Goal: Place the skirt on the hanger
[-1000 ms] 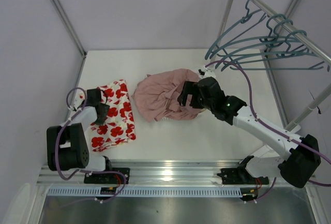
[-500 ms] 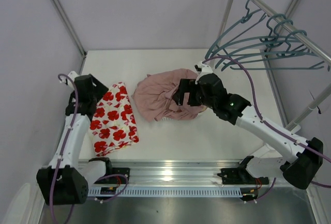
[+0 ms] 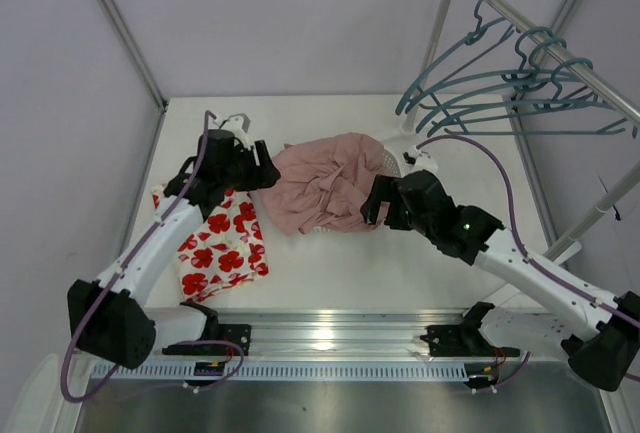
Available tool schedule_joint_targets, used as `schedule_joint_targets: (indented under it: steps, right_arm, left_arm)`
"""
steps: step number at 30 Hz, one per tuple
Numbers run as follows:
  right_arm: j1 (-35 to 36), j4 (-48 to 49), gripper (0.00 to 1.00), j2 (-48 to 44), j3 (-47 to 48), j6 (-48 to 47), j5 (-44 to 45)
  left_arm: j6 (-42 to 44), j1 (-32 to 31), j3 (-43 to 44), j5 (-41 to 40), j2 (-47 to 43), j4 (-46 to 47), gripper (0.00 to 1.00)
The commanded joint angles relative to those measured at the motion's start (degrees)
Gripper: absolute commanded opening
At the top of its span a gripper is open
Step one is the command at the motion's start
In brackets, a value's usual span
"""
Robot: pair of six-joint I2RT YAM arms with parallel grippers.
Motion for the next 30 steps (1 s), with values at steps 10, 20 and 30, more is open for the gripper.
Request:
schedule_joint_targets:
  steps: [10,20,30]
  right_arm:
    - [-1.08,-5.51,0.99,-10.28,-1.95,3.51,7.96]
    - [-4.42,-3.05,0.99,-6.15,-1.6,1.75,6.64]
    - [-6.18,-3.14,0.99,-5.18,-1.69,1.4,8.04]
  left_arm:
    - [1.39,-0.54,2.92,-6.5,20.51,5.56,0.63]
    - [-2.21,-0.9,7.39,-11.73,29.83,9.26,0.0]
    - [-2.83,7.97,15.48,-14.65,35.72,9.26,0.0]
